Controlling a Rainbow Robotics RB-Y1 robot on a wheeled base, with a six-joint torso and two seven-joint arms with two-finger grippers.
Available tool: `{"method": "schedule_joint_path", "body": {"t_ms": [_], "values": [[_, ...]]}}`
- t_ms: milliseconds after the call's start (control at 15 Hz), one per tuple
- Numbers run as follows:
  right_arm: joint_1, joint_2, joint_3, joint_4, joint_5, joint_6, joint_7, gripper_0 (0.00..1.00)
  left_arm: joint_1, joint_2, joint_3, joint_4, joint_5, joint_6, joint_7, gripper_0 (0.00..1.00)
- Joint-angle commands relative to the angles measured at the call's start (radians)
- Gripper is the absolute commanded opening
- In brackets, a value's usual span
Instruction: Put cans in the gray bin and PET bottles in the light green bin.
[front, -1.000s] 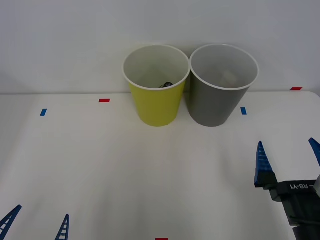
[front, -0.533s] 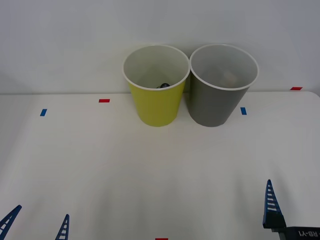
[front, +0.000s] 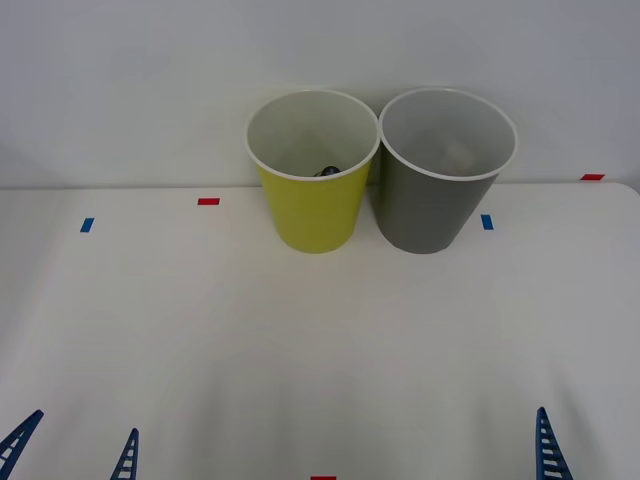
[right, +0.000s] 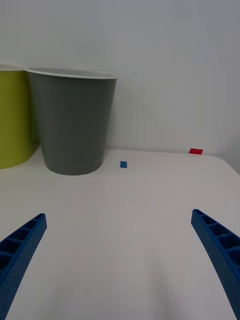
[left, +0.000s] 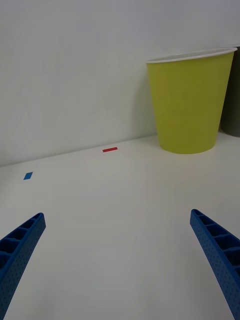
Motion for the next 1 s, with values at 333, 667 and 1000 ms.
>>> {"method": "schedule_joint_path", "body": {"t_ms": [333,667,1000], "values": [[0.015,0.000,0.016,0.000,0.011,-0.006,-0.018,1.00,0.000,0.000,0.000,0.000,0.000,0.000,0.000,1.00],[0.015,0.000,0.016,0.000,0.011,-0.006,-0.018,1.00,0.000,0.000,0.000,0.000,0.000,0.000,0.000,1.00],[0.015,0.000,0.016,0.000,0.011,-0.006,-0.018,1.00,0.000,0.000,0.000,0.000,0.000,0.000,0.000,1.00]]}}
